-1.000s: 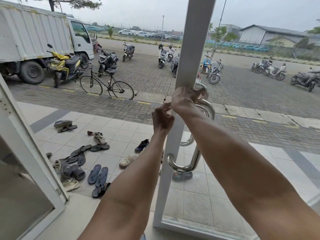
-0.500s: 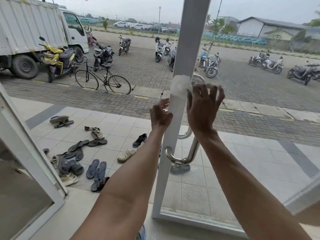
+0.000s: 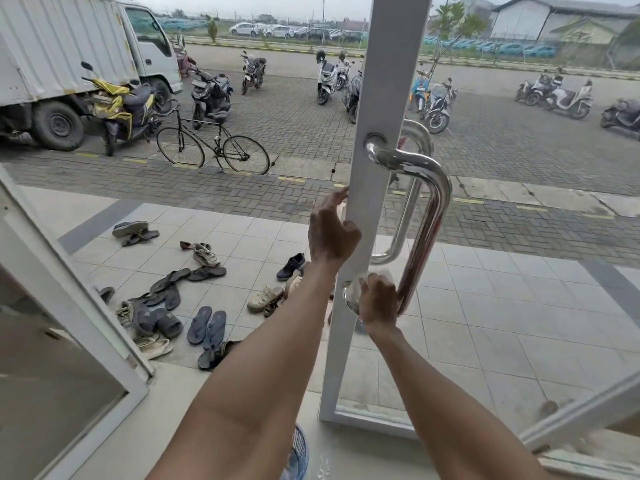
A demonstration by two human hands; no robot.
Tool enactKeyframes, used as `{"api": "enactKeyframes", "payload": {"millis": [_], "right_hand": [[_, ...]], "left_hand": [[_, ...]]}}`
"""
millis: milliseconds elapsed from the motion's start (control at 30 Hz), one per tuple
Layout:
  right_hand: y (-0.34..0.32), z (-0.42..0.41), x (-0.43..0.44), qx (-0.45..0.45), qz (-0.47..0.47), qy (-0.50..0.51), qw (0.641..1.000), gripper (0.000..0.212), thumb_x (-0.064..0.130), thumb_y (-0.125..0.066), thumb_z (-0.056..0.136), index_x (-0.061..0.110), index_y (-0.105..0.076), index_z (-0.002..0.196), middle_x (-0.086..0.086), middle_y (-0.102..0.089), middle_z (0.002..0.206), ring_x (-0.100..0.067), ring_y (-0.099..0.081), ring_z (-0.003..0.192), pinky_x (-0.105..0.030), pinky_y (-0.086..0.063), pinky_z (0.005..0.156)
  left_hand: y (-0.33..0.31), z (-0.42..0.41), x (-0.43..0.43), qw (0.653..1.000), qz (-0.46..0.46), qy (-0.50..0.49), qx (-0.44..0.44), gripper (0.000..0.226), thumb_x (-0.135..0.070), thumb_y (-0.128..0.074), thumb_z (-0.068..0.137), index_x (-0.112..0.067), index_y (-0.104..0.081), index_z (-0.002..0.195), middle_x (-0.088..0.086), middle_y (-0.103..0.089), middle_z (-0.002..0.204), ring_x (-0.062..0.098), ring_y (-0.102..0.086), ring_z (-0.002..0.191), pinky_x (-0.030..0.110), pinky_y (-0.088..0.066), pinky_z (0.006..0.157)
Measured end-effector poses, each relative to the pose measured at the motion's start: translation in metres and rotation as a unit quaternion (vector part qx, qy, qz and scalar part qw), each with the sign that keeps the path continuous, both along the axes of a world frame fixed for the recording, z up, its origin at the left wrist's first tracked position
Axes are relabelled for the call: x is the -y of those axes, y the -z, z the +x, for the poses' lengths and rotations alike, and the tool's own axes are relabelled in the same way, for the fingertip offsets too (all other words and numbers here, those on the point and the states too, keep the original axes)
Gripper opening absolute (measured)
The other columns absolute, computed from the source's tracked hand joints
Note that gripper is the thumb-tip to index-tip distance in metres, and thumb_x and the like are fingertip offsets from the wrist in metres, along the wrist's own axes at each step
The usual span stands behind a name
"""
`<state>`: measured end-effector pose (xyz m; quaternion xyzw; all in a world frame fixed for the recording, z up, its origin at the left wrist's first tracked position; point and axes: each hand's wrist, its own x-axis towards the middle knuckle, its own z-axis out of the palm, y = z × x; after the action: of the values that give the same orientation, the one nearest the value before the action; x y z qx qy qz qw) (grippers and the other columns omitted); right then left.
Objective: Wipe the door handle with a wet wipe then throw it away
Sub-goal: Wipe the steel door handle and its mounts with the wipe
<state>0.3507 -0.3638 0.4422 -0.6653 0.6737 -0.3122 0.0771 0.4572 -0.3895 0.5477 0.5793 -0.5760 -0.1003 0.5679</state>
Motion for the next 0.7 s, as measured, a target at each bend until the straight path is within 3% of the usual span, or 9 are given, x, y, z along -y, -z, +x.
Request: {"api": "enactKeyframes", "payload": {"millis": [167,333,400,467,533,633,700], "right_hand": [[0.022,0.013,0.009,-0.063,0.072,-0.035,0.995,0.036,0.025,-0.043,0.100,0.002,-0.070,0.095,-0.022,-0.070,0.092,-0.039,-0.068,0.089,-0.039,-0.050,0.070],[0.024,0.030,0.007,-0.118,0.036,-0.084,0.989,0.021,0.014,-0.046,0.095,0.009,-0.063,0.106,-0.017,-0.072,0.091,-0.035,-0.070,0.082,-0.035,-0.049,0.067],[0.025,0.035,0.000,-0.130,0.050,-0.100,0.985,0.020,0.021,-0.053,0.091,0.008,-0.068,0.095,-0.018,-0.068,0.080,-0.035,-0.068,0.071,-0.035,-0.050,0.061],[0.027,0.039,-0.006,-0.134,0.070,-0.113,0.982,0.005,0.011,-0.070,0.071,0.006,-0.069,0.069,-0.019,-0.059,0.059,-0.032,-0.061,0.050,-0.030,-0.045,0.045],[0.034,0.041,-0.004,-0.141,0.073,-0.085,0.984,0.013,0.007,-0.081,0.052,0.009,-0.068,0.054,-0.016,-0.059,0.053,-0.027,-0.058,0.044,-0.025,-0.043,0.039],[0.036,0.040,-0.006,-0.163,0.077,-0.049,0.982,0.002,0.006,-0.070,0.072,0.005,-0.072,0.070,-0.017,-0.068,0.075,-0.030,-0.067,0.065,-0.033,-0.055,0.057],[0.034,0.038,0.000,-0.078,0.037,-0.008,0.996,0.009,0.007,-0.057,0.084,0.005,-0.066,0.083,-0.017,-0.070,0.078,-0.035,-0.068,0.072,-0.033,-0.048,0.061]], "left_hand": [[0.009,0.002,0.003,1.000,0.001,0.003,-0.002,0.070,-0.001,-0.048,0.062,-0.020,-0.059,0.128,0.000,-0.069,0.119,0.018,-0.063,0.109,0.037,-0.056,0.086],[0.017,0.001,0.008,1.000,-0.016,-0.002,-0.014,0.068,-0.002,-0.049,0.061,-0.017,-0.061,0.126,0.000,-0.069,0.119,0.017,-0.063,0.109,0.039,-0.055,0.087],[0.020,-0.001,0.008,1.000,-0.024,-0.005,-0.017,0.067,-0.002,-0.050,0.062,-0.016,-0.061,0.126,0.000,-0.069,0.119,0.017,-0.063,0.108,0.039,-0.055,0.086],[0.020,-0.003,0.008,0.999,-0.027,-0.008,-0.018,0.066,-0.001,-0.051,0.063,-0.015,-0.060,0.126,0.000,-0.068,0.119,0.017,-0.063,0.108,0.040,-0.056,0.086],[0.022,-0.004,0.010,0.999,-0.029,-0.011,-0.022,0.065,-0.001,-0.053,0.064,-0.014,-0.060,0.126,0.001,-0.069,0.119,0.017,-0.063,0.108,0.040,-0.057,0.086],[0.021,-0.003,0.010,0.999,-0.027,-0.013,-0.021,0.063,-0.003,-0.053,0.065,-0.016,-0.061,0.126,0.000,-0.069,0.117,0.015,-0.064,0.106,0.038,-0.057,0.083],[0.020,-0.001,0.011,0.999,-0.025,-0.014,-0.015,0.062,-0.005,-0.052,0.064,-0.018,-0.061,0.125,-0.001,-0.070,0.115,0.014,-0.064,0.104,0.037,-0.058,0.081]]}}
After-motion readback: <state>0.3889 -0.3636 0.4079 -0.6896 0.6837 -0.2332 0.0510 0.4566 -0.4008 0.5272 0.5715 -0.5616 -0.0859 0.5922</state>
